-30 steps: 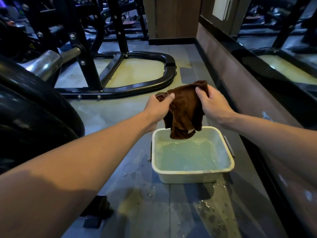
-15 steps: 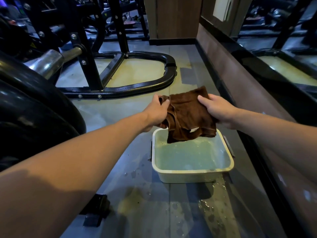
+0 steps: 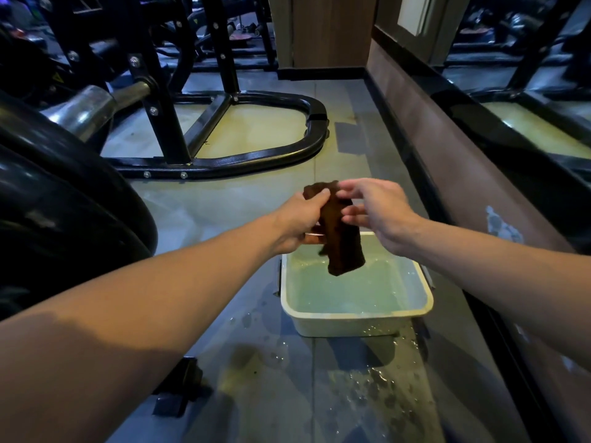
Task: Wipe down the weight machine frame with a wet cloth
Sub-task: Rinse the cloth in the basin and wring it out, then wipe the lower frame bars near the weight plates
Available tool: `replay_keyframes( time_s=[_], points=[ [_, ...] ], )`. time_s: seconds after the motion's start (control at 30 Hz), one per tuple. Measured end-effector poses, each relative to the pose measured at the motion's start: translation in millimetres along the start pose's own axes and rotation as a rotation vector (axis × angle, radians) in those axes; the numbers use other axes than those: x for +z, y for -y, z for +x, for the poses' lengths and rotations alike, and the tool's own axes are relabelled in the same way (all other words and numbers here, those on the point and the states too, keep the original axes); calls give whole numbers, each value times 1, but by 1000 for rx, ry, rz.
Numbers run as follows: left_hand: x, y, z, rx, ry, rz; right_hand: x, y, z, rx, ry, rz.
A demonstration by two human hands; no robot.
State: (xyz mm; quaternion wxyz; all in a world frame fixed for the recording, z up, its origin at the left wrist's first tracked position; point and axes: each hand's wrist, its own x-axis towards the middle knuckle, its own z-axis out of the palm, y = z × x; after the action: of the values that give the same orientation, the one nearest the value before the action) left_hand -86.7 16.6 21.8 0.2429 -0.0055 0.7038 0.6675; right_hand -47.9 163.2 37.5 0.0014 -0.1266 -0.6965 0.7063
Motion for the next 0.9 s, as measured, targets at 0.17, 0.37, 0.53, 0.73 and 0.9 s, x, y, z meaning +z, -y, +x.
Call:
replay_keyframes(
  time_s=[0.17, 0.37, 0.53, 0.73, 0.9],
  points=[
    [0, 6, 9, -5, -45, -104, -27, -16, 23, 38, 70, -216],
    [8, 23, 41, -1, -264, -218, -31, -23, 37, 139, 331, -572],
    [27, 39, 31, -167, -295, -500, -31, -9, 20, 381, 381, -391],
    [49, 35, -47, -327, -336, -481, -38, 11, -55, 759, 400, -1],
    [74, 26, -139, -427, -104, -283, -30, 6, -120, 268, 153, -577]
  ],
)
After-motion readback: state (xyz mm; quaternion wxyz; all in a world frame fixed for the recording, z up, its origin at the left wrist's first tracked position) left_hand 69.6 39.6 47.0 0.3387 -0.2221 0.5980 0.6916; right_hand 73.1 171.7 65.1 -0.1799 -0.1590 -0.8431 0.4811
